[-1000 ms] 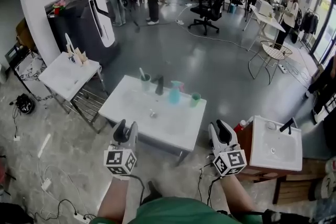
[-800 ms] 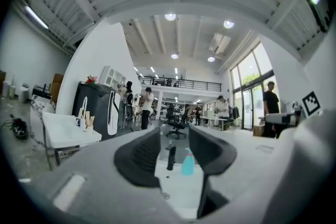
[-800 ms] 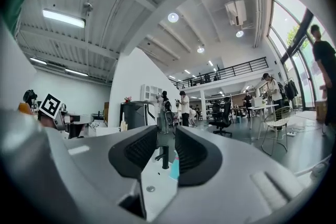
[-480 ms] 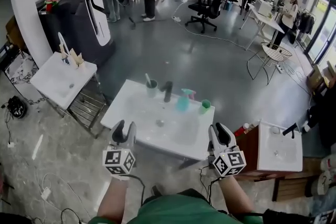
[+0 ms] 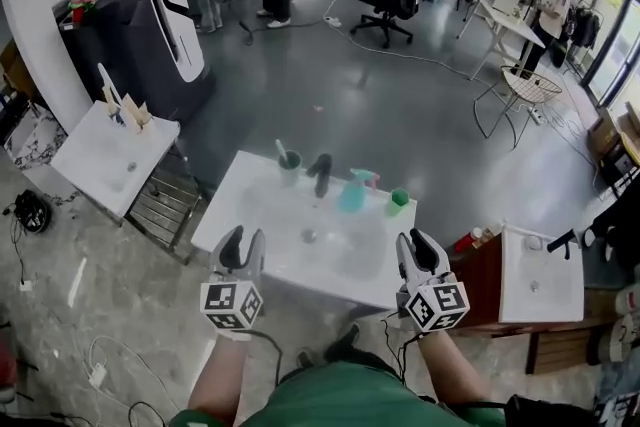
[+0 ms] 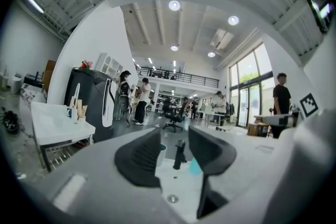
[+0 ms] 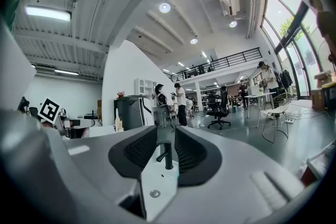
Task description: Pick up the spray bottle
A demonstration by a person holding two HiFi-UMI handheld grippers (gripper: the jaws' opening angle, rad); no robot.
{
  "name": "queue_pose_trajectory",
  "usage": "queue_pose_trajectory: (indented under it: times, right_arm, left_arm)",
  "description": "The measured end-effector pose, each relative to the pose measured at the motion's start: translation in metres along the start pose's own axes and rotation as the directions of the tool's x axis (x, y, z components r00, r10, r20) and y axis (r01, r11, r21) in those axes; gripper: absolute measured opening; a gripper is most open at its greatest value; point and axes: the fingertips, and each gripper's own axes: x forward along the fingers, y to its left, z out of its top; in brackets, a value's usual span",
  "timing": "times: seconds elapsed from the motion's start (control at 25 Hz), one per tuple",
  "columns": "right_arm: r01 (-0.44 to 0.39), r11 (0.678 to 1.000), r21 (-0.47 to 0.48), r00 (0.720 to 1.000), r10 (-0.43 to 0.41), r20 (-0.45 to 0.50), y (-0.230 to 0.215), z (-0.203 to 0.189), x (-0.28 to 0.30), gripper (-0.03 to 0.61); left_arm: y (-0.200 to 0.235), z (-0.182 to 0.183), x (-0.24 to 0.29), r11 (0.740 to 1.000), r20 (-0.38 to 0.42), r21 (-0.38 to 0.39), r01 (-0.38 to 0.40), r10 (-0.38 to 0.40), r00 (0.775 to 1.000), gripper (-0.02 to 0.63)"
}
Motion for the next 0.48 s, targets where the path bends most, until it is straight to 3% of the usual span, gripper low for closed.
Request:
queue_pose_trajectory:
  times: [0.48]
  right_arm:
    - [0.005,0.998,0.058,1.0,-0.005,-0.007,-0.084,-0.005,0.045,0.106]
  left_arm:
    - [-0.056,0.001,0.111,0.996,-0.039,0.04,0.08,-0.078,0.996,0.163]
